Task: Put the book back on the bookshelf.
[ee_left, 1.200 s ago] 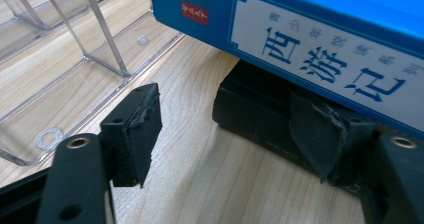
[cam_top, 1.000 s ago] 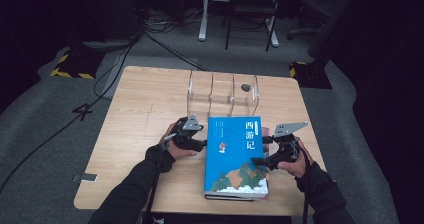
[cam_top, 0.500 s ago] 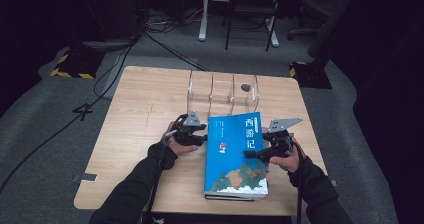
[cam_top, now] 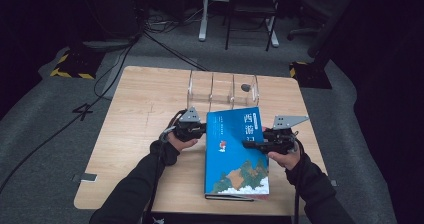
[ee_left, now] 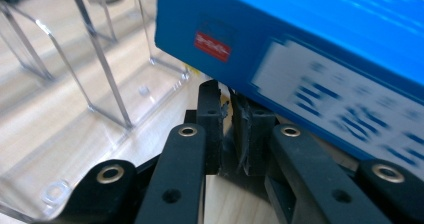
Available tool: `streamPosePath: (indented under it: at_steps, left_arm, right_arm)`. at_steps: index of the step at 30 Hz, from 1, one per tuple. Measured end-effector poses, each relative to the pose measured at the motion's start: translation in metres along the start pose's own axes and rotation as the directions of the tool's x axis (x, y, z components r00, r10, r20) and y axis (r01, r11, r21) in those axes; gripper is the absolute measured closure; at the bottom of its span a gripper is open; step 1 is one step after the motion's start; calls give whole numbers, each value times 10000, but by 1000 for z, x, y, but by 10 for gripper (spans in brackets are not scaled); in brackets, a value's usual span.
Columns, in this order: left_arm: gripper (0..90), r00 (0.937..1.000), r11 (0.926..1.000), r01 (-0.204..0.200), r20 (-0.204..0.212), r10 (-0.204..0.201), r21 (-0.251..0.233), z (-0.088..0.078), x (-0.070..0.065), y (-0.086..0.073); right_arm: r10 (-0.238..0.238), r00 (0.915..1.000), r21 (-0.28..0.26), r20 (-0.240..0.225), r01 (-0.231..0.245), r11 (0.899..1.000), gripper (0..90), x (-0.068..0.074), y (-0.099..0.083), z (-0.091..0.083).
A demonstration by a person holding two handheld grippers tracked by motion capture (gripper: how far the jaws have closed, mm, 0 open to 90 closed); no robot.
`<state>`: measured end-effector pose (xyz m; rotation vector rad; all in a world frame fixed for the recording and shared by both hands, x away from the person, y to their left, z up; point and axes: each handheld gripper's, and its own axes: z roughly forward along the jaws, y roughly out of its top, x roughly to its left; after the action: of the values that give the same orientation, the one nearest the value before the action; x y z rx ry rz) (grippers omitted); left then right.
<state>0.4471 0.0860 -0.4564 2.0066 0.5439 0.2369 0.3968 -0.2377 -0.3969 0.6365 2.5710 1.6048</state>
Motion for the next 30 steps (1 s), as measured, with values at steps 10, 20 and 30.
streamPosePath:
  at_steps: [10, 20, 30]
  left_arm:
    - [896, 9993, 9993, 12, -375, -26, -376, -22, 11, 36]
    - [898, 9966, 9951, -494, -703, 434, -859, -39, 13, 77]
    - [898, 9945, 9895, -964, -517, 912, -1081, -43, -6, 93]
  right_arm:
    - [-693, 9941, -526, 837, 739, 9959, 699, 3, 26, -2]
    - [-1620, 9705, -1241, 1784, 1855, 9748, 721, 6, 44, -10]
    - [-1931, 9640, -1351, 1829, 2192, 9663, 710, 14, 49, -21]
